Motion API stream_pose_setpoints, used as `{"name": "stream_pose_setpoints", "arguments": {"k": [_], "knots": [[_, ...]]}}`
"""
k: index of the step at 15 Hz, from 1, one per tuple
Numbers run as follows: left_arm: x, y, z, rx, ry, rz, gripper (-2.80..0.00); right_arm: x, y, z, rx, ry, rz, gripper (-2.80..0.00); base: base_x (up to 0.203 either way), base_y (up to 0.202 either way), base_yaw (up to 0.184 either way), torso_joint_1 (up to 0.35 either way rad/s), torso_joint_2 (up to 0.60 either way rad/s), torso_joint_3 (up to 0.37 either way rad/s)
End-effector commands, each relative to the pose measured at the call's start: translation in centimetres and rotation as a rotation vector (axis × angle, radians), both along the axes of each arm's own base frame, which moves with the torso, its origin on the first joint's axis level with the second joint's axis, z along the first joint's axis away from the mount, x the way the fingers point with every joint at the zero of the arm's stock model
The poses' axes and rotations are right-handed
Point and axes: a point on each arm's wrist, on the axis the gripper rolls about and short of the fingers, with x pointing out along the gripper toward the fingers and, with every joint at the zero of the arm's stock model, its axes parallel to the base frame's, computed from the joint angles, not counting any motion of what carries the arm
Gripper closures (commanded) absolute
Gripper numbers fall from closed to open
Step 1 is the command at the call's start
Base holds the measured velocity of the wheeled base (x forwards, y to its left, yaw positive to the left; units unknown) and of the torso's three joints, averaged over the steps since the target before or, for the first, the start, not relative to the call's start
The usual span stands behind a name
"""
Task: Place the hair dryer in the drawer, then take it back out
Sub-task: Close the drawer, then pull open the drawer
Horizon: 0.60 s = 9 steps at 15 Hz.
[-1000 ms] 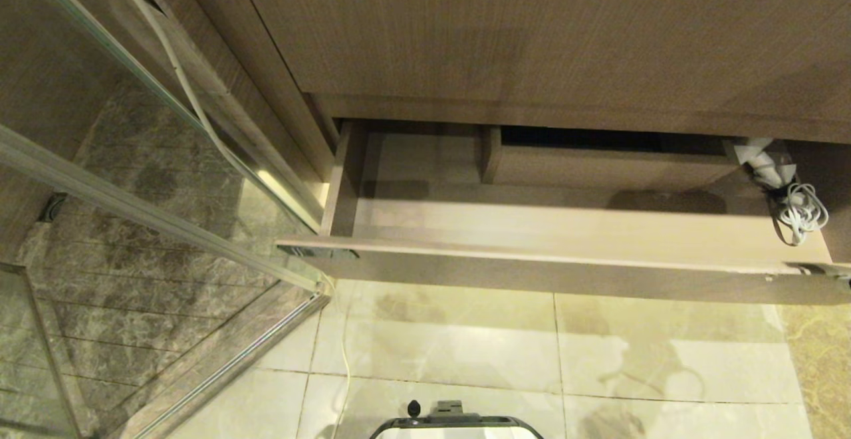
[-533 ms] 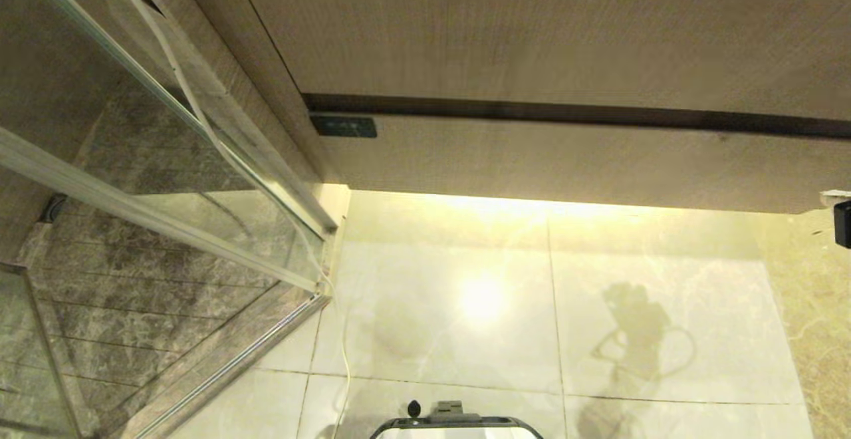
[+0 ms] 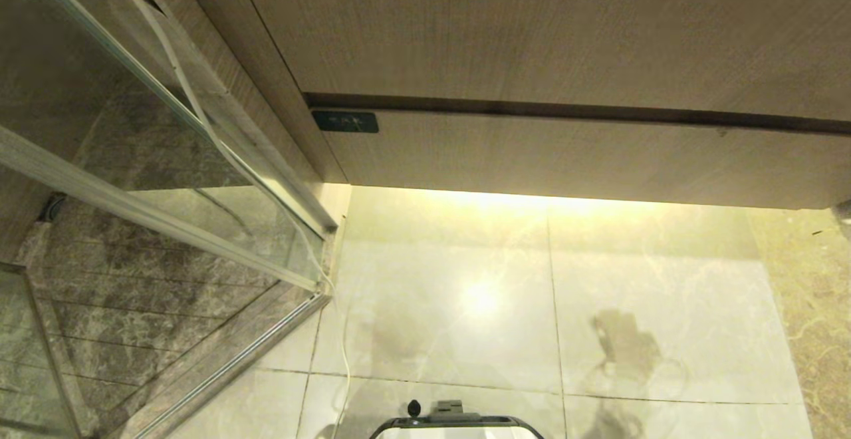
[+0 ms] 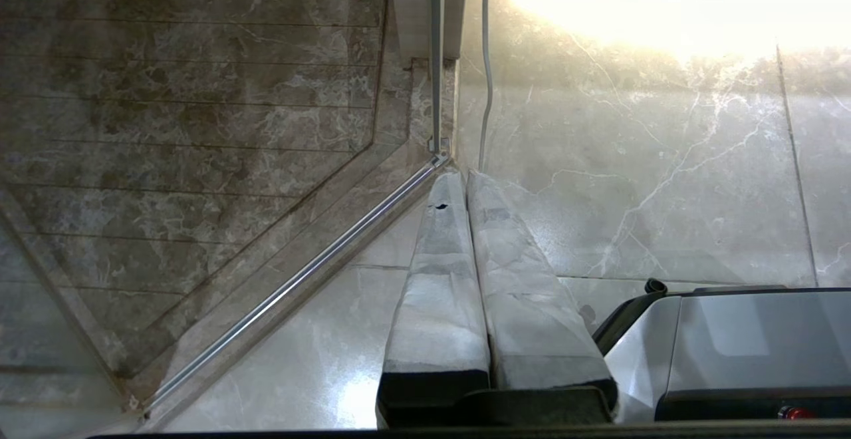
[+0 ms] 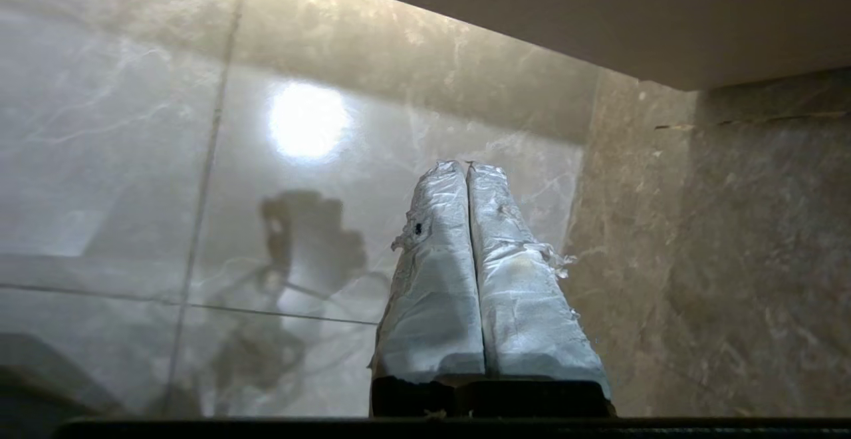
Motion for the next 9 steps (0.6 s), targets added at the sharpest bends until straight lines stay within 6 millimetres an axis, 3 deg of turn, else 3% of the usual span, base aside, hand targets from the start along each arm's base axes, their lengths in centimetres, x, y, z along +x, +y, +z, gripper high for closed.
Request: {"name": "stream_pose_setpoints", "arguments": {"k": [1,4,7,9], "knots": [[0.0,0.0,0.0,0.000,0.001,0.000,0.00,-4.5,2.9,0.5,-0.010,-0.095,0.026,0.00,0.000,0.000,0.000,0.000,0.00,0.000],[0.0,0.0,0.0,0.000,0.001,0.000,0.00,-10.7,7.0,-0.8,0.061,-0.233,0.131,0.00,0.000,0.000,0.000,0.000,0.00,0.000],[0.0,0.0,0.0,0.000,0.001,0.000,0.00,-15.3,9.0,-4.6,0.144,-0.321,0.254,0.00,0.000,0.000,0.000,0.000,0.00,0.000],[0.0,0.0,0.0,0.000,0.001,0.000,0.00,-18.0,9.3,-7.7,0.177,-0.410,0.316,0.00,0.000,0.000,0.000,0.000,0.00,0.000]]}}
